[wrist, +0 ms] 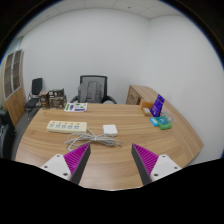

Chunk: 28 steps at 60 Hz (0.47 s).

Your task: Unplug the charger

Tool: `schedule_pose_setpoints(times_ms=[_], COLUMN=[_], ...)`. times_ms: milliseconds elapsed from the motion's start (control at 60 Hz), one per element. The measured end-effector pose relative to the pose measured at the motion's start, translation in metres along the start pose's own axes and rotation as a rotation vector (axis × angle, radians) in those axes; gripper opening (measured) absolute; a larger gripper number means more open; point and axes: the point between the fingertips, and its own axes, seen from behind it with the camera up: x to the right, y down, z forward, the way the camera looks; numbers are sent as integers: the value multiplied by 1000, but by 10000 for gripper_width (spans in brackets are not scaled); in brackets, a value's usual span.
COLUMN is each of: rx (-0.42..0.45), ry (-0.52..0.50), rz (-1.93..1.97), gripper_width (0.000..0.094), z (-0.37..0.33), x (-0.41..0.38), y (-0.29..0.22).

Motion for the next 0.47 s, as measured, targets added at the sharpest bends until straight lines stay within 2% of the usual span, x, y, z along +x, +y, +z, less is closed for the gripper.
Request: schedule_pose_setpoints(times_ms=[167,467], rx=[30,45], ry=[5,11], rz=[-10,-4], gripper_width=[861,859], z=[-31,-46], x=[-7,-9], y=[-2,-6])
